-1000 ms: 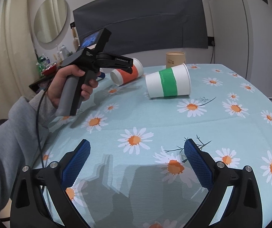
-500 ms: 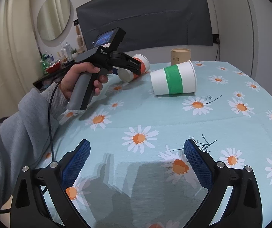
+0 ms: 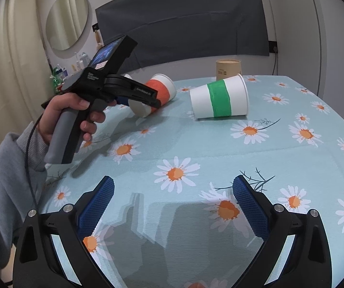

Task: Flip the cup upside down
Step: 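Lift the red-banded cup with the left gripper and carry it toward the mug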

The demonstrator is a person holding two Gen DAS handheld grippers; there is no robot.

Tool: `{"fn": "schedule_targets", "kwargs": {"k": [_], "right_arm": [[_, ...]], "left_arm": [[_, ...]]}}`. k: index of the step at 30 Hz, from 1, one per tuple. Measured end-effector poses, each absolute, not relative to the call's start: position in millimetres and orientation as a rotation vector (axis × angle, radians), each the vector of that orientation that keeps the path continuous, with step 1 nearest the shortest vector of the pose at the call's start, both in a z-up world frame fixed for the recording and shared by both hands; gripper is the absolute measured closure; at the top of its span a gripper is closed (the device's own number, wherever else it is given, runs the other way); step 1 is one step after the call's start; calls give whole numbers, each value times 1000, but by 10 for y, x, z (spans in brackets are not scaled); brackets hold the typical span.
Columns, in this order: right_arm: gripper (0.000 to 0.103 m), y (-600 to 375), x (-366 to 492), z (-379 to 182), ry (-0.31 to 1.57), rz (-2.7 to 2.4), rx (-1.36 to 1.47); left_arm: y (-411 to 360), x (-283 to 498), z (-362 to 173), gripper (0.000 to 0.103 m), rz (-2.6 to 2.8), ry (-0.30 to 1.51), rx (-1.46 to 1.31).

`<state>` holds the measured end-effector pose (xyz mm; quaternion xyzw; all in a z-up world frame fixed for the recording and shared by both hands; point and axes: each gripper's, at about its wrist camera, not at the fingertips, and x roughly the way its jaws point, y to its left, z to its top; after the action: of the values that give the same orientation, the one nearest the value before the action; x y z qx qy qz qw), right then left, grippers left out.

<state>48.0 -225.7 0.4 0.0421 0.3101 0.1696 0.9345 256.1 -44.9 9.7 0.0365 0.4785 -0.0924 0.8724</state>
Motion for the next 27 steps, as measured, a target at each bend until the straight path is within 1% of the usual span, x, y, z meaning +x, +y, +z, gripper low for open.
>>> {"fn": "schedule_targets", "kwargs": {"k": [7, 14, 27], "right_arm": [[8, -2253, 495, -8, 645, 340, 88], [8, -2260, 494, -7, 644, 340, 93], [8, -2249, 488, -1, 655, 327, 91]], "left_arm": [[-268, 2008, 104, 42, -245, 1029, 84], [-158, 1383, 91, 42, -242, 1002, 152], [84, 692, 91, 42, -272, 999, 168]]}}
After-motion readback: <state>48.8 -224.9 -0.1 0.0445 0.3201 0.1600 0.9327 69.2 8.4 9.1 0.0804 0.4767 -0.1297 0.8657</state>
